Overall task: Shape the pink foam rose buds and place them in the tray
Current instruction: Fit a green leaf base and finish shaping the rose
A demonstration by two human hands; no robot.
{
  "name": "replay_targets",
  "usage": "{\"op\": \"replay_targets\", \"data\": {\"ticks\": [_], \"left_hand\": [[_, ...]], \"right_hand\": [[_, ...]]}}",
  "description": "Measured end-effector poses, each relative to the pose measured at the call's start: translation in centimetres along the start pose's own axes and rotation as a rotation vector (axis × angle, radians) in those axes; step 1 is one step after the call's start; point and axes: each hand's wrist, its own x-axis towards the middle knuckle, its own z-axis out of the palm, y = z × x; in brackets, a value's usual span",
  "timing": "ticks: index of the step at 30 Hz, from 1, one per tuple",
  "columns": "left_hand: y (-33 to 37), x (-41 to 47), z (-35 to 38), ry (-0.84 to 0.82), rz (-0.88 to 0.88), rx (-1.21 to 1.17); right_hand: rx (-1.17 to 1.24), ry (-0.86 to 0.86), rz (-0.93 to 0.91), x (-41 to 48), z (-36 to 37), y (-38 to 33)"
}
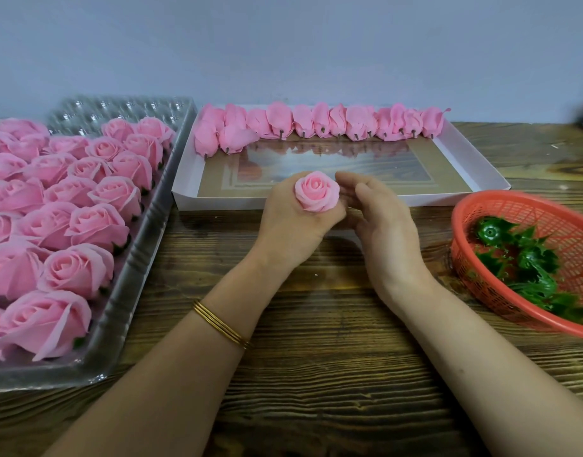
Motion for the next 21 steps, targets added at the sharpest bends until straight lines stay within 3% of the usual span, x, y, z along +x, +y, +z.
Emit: {"op": "replay_targets", "data": {"ticks": [3, 10, 14, 21], "left_hand": [[0.1, 0.1, -0.1, 0.046, -0.021, -0.025], [0.1, 0.3, -0.2, 0.117, -0.087, -0.074], [0.4, 0.2, -0.1, 0.117, -0.143, -0.132], [0.7, 0.0, 0.3, 0.095, -0.182, -0.239]], "right_hand": [[0.052, 0.034, 0.072, 0.3, -0.3, -0.1], [-0.149, -0.106, 0.004, -0.5, 0.1, 0.2], [-0.133, -0.187, -0.039, -1.0, 0.4, 0.2], [-0.042, -0.166, -0.071, -1.2, 0.8, 0.4]]}}
